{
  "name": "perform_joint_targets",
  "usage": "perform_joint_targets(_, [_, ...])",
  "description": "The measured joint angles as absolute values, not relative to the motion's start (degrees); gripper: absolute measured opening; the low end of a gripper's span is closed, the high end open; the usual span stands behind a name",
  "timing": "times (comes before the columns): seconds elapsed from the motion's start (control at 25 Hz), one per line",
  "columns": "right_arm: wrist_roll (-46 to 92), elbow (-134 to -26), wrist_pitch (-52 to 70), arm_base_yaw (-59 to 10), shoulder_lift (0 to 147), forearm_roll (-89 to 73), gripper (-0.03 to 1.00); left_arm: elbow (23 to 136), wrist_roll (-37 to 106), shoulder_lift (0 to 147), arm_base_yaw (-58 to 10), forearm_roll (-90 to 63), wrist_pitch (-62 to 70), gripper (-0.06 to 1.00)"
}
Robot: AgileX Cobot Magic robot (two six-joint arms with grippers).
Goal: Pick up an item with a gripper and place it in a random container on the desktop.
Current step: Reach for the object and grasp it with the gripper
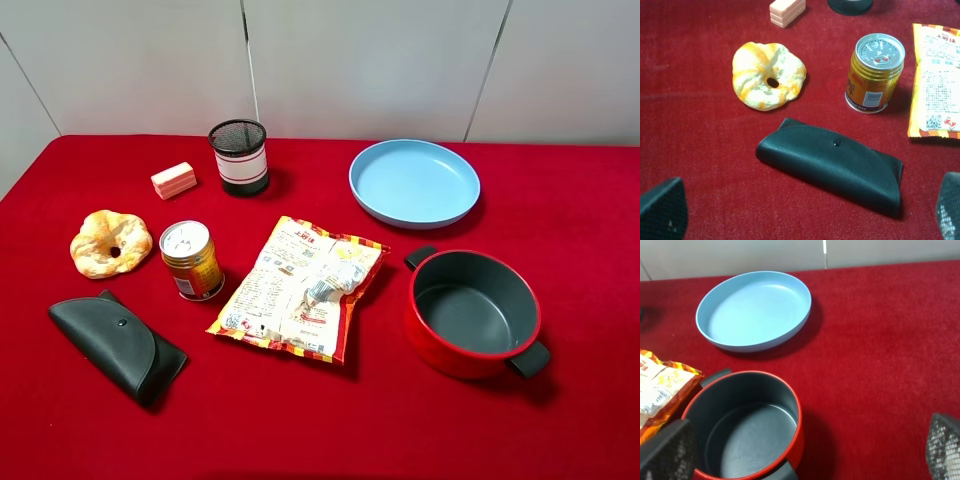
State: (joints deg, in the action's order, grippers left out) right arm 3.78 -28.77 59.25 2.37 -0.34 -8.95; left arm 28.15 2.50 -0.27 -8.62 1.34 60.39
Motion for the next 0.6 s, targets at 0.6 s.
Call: perform_joint_targets(0.6, [3.73,-28.77,59.25,2.37,-0.34,-8.95,0.69,28.15,2.5,-0.27,-8.62,1.34,60.39,1.0])
